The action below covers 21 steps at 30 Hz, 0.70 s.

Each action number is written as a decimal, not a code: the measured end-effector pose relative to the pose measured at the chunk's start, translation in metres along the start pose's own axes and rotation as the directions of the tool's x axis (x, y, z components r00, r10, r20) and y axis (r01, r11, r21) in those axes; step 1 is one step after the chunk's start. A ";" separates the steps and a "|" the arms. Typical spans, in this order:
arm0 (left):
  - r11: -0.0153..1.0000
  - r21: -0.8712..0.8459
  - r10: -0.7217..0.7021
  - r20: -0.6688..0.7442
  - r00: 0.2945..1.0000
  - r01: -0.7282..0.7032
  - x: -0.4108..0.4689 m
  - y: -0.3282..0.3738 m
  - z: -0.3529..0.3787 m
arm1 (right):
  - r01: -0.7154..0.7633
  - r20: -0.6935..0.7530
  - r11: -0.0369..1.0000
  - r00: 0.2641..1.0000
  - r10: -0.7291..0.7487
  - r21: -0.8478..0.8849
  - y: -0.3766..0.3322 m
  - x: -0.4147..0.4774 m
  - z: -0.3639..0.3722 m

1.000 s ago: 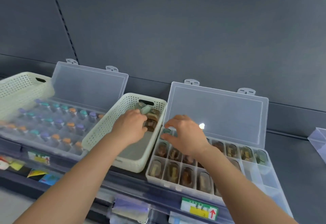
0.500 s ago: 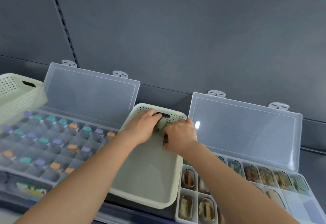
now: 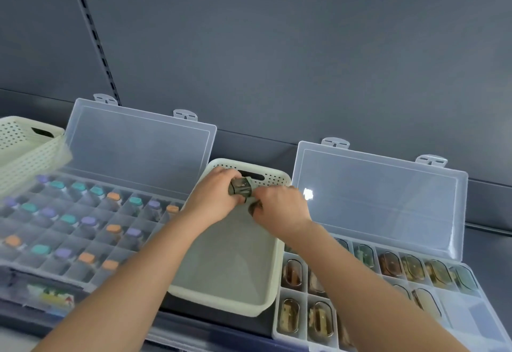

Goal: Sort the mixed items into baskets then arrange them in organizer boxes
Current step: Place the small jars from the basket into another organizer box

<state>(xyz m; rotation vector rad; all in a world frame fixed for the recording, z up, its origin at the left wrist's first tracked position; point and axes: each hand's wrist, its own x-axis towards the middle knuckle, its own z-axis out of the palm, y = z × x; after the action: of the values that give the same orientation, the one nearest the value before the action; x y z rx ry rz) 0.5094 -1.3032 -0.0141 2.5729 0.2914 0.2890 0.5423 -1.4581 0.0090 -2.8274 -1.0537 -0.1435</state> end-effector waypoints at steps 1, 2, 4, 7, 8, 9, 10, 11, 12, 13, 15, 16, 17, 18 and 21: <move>0.999 -0.048 -0.011 -0.032 0.999 0.009 -0.004 0.005 -0.003 | -0.039 -0.028 0.993 0.999 0.043 0.107 0.004 -0.006 -0.005; 0.995 -0.095 -0.014 -0.065 0.998 0.008 -0.009 0.011 -0.006 | -0.075 -0.052 0.975 0.995 0.088 0.210 0.009 -0.012 -0.011; 0.983 -0.180 -0.001 -0.135 0.991 -0.024 -0.020 0.026 -0.012 | -0.099 -0.102 0.927 0.984 0.144 0.361 0.018 -0.027 -0.021; 0.962 -0.263 0.015 -0.214 0.977 -0.072 -0.036 0.056 -0.017 | -0.090 -0.150 0.864 0.971 0.187 0.495 0.034 -0.051 -0.032; 0.956 -0.281 0.020 -0.230 0.973 -0.086 -0.042 0.068 -0.016 | -0.095 -0.147 0.830 0.967 0.208 0.549 0.041 -0.060 -0.035; 0.951 -0.293 0.025 -0.245 0.969 -0.099 -0.048 0.080 -0.014 | -0.105 -0.129 0.785 0.965 0.229 0.611 0.049 -0.069 -0.037; 0.948 -0.300 0.030 -0.256 0.966 -0.109 -0.054 0.092 -0.011 | -0.119 -0.097 0.728 0.964 0.247 0.675 0.058 -0.079 -0.040; 0.945 -0.307 0.033 -0.259 0.965 -0.114 -0.060 0.105 -0.007 | -0.134 -0.059 0.667 0.964 0.259 0.733 0.068 -0.090 -0.043; 0.941 -0.316 0.035 -0.255 0.966 -0.118 -0.066 0.118 -0.002 | -0.146 -0.025 0.610 0.964 0.263 0.779 0.078 -0.101 -0.046; 0.937 -0.327 0.043 -0.245 0.969 -0.124 -0.072 0.130 0.004 | -0.153 -0.005 0.576 0.965 0.263 0.803 0.089 -0.113 -0.049; 0.928 -0.342 0.075 -0.224 0.972 -0.150 -0.082 0.154 0.017 | -0.153 -0.021 0.592 0.961 0.276 0.791 0.110 -0.137 -0.053; 0.927 -0.338 0.093 -0.213 0.973 -0.163 -0.087 0.166 0.024 | -0.158 -0.046 0.622 0.953 0.299 0.767 0.120 -0.149 -0.054; 0.928 -0.331 0.110 -0.197 0.974 -0.172 -0.092 0.178 0.032 | -0.172 -0.072 0.650 0.940 0.332 0.740 0.131 -0.161 -0.056; 0.929 -0.324 0.125 -0.178 0.976 -0.178 -0.096 0.189 0.039 | -0.192 -0.096 0.670 0.925 0.368 0.717 0.141 -0.172 -0.057; 0.934 -0.296 0.180 -0.095 0.979 -0.201 -0.111 0.222 0.063 | -0.247 -0.160 0.720 0.880 0.447 0.649 0.171 -0.204 -0.059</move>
<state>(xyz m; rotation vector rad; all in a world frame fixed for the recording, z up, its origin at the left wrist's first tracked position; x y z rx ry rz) 0.4533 -1.5477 0.0341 2.2890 0.0149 0.4537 0.4985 -1.7264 0.0266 -2.2399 -0.3684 -0.1601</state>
